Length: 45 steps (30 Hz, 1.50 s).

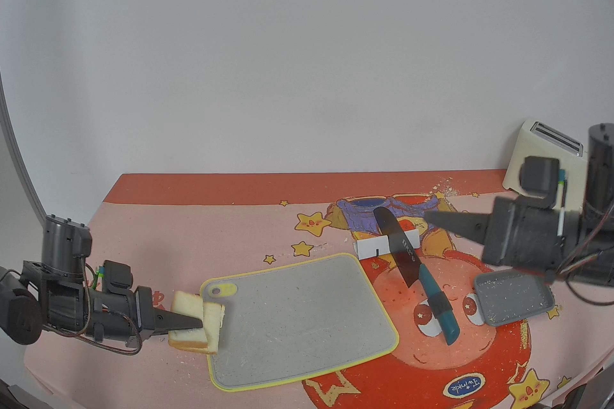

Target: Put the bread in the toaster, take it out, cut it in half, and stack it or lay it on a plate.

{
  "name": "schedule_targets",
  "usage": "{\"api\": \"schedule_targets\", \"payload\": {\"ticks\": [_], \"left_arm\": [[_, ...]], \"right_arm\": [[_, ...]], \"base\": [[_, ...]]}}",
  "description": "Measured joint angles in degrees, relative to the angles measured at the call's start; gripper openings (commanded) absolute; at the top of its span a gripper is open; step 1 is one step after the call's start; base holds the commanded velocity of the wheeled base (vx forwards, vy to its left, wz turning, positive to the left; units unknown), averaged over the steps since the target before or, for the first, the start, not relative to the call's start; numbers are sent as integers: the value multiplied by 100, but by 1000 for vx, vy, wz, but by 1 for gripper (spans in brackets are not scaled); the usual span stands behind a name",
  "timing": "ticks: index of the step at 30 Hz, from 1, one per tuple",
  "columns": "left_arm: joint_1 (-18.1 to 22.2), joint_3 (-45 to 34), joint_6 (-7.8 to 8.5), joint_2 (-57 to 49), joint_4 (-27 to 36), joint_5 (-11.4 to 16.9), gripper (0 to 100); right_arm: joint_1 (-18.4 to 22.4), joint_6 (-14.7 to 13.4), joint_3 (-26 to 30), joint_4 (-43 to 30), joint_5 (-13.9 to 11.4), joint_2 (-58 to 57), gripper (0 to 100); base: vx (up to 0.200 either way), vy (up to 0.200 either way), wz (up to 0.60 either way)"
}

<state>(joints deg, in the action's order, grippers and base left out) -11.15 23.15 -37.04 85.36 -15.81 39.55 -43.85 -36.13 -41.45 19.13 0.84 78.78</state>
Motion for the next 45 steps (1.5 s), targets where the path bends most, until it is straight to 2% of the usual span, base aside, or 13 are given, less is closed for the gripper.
{"api": "schedule_targets", "payload": {"ticks": [2, 4, 7, 8, 10, 15, 22, 33, 38, 45], "left_arm": [[0, 9, -51, -269, 0, 9, 0], [0, 24, -172, -560, 2, 27, 0], [-11, 88, -355, -914, -11, 52, 0], [-13, 99, -366, -956, -17, 52, 0], [-17, 123, -350, -1063, -28, 72, 0], [-9, 96, -311, -1185, -197, 369, 0], [228, 69, -268, -1165, -285, 633, 0], [391, 228, -161, -1180, -301, 641, 0], [208, 449, -191, -1193, -250, 663, 0], [-340, 606, -315, -1146, -226, 651, 0]], "right_arm": [[333, 111, 61, -61, -223, -205, 0], [607, 201, 107, -107, -382, -364, 0], [861, 294, 166, -140, -516, -489, 0], [879, 301, 173, -140, -518, -491, 0], [935, 323, 190, -139, -516, -463, 0], [992, 354, 212, -137, -480, -367, 0], [1143, 351, 218, -134, -497, -386, 0], [1265, 357, 217, -129, -522, -485, 0], [1276, 357, 217, -132, -522, -496, 0], [1329, 362, 217, -128, -522, -500, 0]], "base": [[0, 0, 0], [0, 0, 0], [0, 0, 0], [0, 0, 0], [0, 0, 0], [0, 0, 0], [0, -200, 0], [0, -200, 0], [0, -200, 0], [0, -200, 0]]}}
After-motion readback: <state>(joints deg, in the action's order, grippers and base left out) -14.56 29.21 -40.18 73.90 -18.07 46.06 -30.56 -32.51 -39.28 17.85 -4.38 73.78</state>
